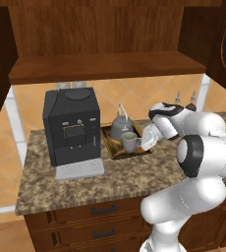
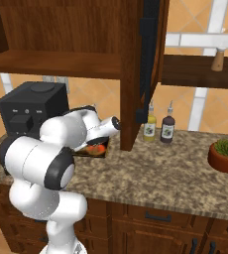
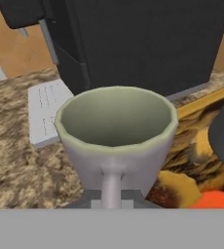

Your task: Pick the kettle from the counter and place it on the tray. Then pick the mug from the cabinet and place it on the tray. Then close the cabinet doors.

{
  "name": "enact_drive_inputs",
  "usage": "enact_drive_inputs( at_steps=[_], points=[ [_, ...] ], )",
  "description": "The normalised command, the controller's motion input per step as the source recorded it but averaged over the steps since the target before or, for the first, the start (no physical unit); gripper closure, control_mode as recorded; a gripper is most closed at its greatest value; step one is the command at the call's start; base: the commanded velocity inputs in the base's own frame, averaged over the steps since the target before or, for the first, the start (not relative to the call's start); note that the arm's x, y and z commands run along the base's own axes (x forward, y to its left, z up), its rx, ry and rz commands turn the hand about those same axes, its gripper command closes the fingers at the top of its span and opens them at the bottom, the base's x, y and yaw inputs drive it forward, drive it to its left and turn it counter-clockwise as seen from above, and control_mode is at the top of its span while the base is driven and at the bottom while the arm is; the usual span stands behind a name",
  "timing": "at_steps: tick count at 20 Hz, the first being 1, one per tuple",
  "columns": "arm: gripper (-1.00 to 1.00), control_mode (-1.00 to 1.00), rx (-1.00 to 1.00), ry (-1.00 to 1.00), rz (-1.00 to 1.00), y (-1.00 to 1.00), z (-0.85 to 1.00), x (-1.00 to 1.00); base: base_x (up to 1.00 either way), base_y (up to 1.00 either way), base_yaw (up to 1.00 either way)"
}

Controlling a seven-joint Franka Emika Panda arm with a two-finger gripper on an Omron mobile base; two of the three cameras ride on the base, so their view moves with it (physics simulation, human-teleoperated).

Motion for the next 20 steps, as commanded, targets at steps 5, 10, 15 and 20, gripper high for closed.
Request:
enact_drive_inputs(
  at_steps=[5,10,15,20],
  points=[
    [1.00,-1.00,0.00,0.00,0.00,0.00,-0.15,0.16,0.00,0.00,0.00],
    [1.00,-1.00,0.00,0.00,0.00,0.00,-0.18,0.16,0.00,0.00,0.00],
    [1.00,-1.00,0.00,0.00,0.02,-0.02,-0.11,0.18,0.00,0.00,0.00],
    [1.00,-1.00,0.00,0.00,0.01,0.00,-0.11,0.22,0.00,0.00,0.00]
  ],
)
